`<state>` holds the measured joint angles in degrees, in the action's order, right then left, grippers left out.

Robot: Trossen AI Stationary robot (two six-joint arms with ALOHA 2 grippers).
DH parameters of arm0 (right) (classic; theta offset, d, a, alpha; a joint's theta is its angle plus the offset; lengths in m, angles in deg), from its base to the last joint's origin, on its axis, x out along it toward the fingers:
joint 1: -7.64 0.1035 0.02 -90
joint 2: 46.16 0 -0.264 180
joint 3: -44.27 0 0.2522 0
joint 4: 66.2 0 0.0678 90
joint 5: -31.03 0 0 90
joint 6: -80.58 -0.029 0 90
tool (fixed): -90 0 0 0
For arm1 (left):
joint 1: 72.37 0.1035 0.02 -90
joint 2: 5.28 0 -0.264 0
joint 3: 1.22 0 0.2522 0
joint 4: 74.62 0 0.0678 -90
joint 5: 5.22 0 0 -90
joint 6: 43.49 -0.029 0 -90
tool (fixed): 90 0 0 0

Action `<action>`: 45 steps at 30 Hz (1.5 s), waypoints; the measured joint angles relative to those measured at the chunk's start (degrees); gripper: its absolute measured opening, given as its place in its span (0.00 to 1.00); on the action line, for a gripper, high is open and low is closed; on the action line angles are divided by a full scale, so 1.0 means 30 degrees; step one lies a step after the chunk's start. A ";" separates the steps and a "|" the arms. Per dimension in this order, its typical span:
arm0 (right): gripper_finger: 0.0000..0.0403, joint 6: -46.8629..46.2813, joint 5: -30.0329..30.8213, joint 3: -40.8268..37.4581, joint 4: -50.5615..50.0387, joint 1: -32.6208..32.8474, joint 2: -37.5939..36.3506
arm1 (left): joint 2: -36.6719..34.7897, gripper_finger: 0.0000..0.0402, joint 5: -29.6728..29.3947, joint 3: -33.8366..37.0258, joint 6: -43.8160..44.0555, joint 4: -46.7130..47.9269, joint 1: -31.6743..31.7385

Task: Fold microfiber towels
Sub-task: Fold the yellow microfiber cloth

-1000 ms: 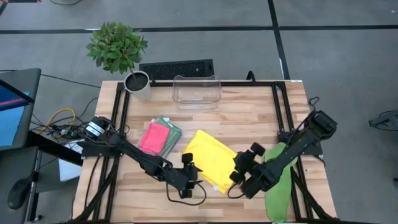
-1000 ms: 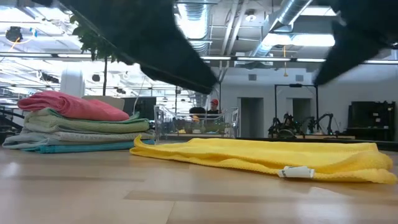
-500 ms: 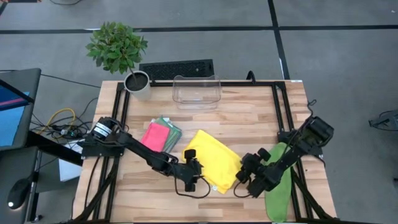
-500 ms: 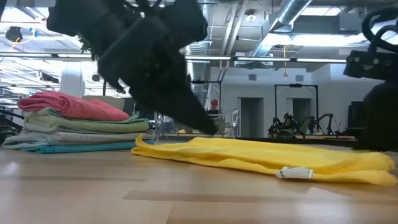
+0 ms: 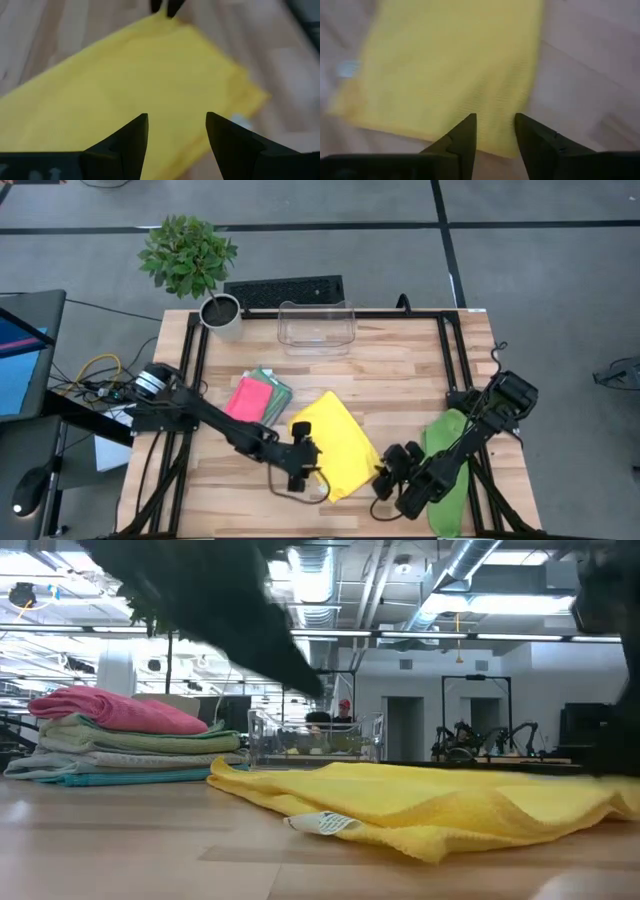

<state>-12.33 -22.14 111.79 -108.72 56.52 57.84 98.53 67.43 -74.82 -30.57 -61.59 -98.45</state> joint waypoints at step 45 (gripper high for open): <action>0.70 1.4510 -0.1627 0.3576 -0.4981 0.1690 -0.0124 | 0.6102 0.60 0.0692 -0.6608 -0.9931 0.2788 -0.2000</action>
<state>31.20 -27.02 122.52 -123.67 61.59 57.47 116.83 69.51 -94.64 -60.37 -53.23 -104.45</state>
